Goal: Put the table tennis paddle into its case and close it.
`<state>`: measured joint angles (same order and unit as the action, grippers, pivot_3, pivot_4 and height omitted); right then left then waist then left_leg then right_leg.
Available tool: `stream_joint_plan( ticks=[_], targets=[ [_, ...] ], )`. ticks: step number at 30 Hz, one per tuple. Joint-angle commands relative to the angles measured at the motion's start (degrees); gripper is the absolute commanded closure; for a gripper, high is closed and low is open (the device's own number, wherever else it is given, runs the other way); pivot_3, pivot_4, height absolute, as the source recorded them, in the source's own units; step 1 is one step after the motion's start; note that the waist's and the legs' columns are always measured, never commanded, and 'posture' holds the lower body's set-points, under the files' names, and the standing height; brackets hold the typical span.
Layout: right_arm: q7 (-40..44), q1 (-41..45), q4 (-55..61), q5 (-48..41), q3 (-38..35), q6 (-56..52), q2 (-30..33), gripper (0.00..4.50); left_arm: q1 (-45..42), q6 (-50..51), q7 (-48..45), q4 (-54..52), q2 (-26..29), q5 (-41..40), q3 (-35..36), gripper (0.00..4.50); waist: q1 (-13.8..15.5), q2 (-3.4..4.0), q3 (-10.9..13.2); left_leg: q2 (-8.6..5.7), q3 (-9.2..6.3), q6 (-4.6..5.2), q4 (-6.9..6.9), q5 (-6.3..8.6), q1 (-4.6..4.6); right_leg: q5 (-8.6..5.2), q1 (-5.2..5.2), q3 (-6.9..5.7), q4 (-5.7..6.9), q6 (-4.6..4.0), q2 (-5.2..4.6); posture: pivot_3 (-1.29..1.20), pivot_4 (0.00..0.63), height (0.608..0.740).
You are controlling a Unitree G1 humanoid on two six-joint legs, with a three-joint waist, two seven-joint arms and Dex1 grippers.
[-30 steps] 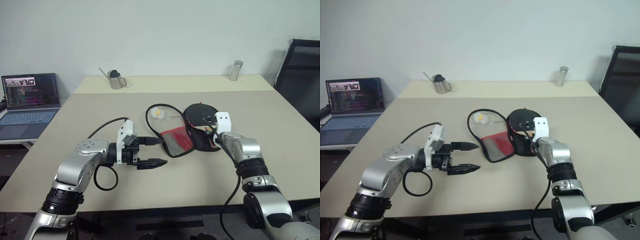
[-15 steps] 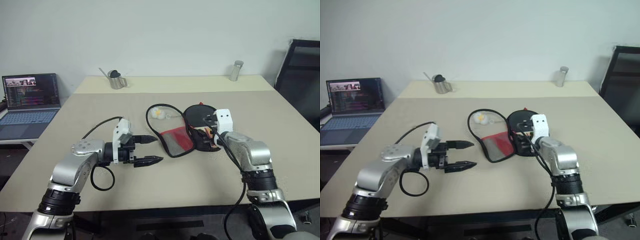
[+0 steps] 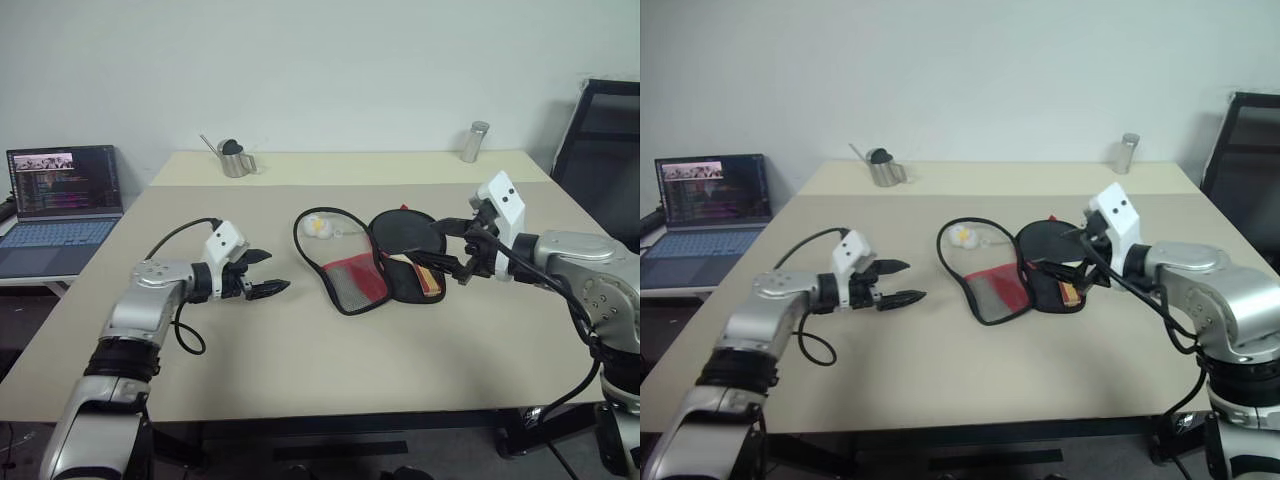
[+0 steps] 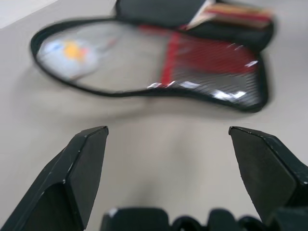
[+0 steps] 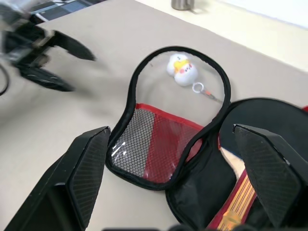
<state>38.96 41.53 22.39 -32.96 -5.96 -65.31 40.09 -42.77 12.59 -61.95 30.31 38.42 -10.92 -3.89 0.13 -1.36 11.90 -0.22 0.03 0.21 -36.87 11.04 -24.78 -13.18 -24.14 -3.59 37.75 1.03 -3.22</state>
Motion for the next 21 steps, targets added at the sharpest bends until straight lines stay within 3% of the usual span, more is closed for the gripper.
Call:
stream_joint_plan(
  ticks=[1, 11, 21],
  targets=[
    [1.02, -0.28, 1.79, -1.08, -1.44, 3.27, 0.95, 0.02, -6.11, -5.81, 0.46, 9.43, -2.52, 3.80, -1.65, 0.10, 0.05, -0.03, 0.02, 0.00, 0.00, 0.00, 0.00, 0.00, -0.01, 0.00, 0.00, 0.00, 0.00, 0.01, -0.01, 0.00, 0.150, 0.740],
    [5.96, -4.78, 4.78, -4.43, -1.67, 4.70, 5.59, 0.02, -18.59, -17.08, 6.85, 35.42, -11.31, 12.53, -4.05, 0.10, 0.24, -0.08, 0.04, -0.02, 0.01, 0.03, -0.04, 0.02, -0.07, 0.04, -0.02, -0.08, -0.02, 0.07, -0.02, 0.00, 0.150, 0.740],
    [6.43, -8.91, 6.12, -6.48, -5.12, 4.71, 10.99, 0.02, -30.13, -21.16, 9.32, 43.17, -17.24, 16.80, -3.83, 0.10, 0.58, -0.32, 0.17, -0.03, 0.00, 0.03, -0.10, 0.02, -0.13, 0.07, -0.01, -0.13, -0.06, 0.12, -0.04, 0.00, 0.150, 0.740]
  ],
)
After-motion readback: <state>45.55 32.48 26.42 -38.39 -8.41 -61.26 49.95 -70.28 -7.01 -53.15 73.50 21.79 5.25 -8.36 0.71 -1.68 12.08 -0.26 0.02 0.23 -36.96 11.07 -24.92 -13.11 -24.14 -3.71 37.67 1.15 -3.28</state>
